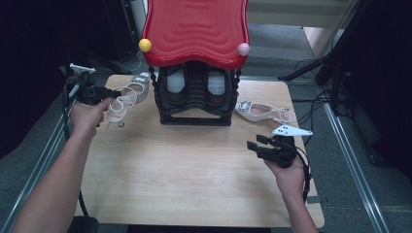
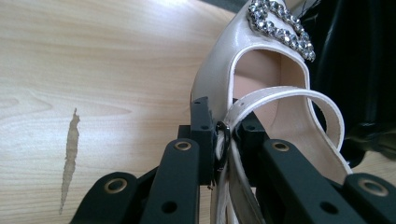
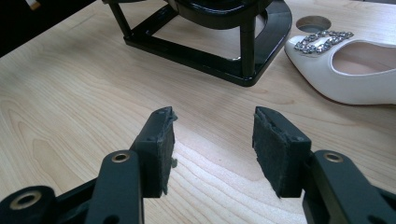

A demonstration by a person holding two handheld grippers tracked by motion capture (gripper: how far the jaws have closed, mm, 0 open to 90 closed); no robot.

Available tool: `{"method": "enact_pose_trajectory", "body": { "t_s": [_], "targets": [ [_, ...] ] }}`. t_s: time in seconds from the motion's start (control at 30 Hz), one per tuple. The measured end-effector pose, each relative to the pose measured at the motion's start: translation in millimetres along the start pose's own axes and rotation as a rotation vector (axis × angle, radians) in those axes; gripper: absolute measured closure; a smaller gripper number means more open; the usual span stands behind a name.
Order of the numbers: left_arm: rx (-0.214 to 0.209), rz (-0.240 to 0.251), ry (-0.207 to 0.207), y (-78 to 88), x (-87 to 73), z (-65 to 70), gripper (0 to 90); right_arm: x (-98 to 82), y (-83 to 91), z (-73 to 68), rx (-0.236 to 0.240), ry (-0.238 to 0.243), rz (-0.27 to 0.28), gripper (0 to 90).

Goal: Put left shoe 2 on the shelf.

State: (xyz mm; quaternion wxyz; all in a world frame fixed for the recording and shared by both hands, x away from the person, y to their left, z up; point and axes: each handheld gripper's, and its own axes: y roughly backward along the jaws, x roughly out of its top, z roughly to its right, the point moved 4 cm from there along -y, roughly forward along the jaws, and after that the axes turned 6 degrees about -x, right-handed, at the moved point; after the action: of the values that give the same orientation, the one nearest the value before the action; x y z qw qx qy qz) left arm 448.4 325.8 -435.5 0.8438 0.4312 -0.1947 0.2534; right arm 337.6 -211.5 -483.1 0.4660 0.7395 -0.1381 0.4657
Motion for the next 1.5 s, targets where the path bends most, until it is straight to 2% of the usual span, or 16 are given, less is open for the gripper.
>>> {"method": "enact_pose_trajectory", "body": {
  "t_s": [0.2,0.3,0.43,0.63,0.8,0.97,1.1,1.2,1.3,1.5],
  "targets": [
    [0.01,0.004,-0.008,13.2,14.6,9.2,82.1,0.3,0.3,0.1,-0.002,0.003,0.0,49.8],
    [0.003,0.035,0.006,20.8,24.9,15.6,82.1,0.7,1.0,0.1,-0.002,0.001,0.003,49.8],
    [0.007,0.045,-0.006,30.9,38.0,26.8,82.0,0.5,0.9,0.7,-0.001,-0.003,0.002,49.8],
    [-0.047,0.086,0.031,44.4,55.4,42.9,82.1,0.2,1.2,0.7,0.0,-0.002,0.002,49.8],
    [-0.052,0.119,0.02,58.0,70.6,56.4,82.1,-0.1,1.4,0.8,-0.001,0.001,0.001,49.7],
    [-0.063,0.148,0.027,73.8,87.6,69.6,82.0,-0.2,1.3,1.2,-0.004,0.001,0.0,49.6],
    [-0.075,0.156,0.022,85.1,99.8,80.4,82.0,-0.2,1.0,1.0,-0.005,0.003,-0.002,49.6],
    [-0.067,0.166,0.002,92.9,107.6,90.1,81.9,-0.4,0.9,0.5,-0.004,0.007,-0.004,49.5],
    [-0.092,0.188,0.013,102.0,115.0,98.7,81.9,-0.6,0.8,0.3,-0.006,0.009,-0.007,49.4],
    [-0.111,0.226,-0.005,118.4,128.4,120.9,81.8,-0.9,0.8,1.3,-0.008,0.008,-0.005,49.0]
  ]
}}
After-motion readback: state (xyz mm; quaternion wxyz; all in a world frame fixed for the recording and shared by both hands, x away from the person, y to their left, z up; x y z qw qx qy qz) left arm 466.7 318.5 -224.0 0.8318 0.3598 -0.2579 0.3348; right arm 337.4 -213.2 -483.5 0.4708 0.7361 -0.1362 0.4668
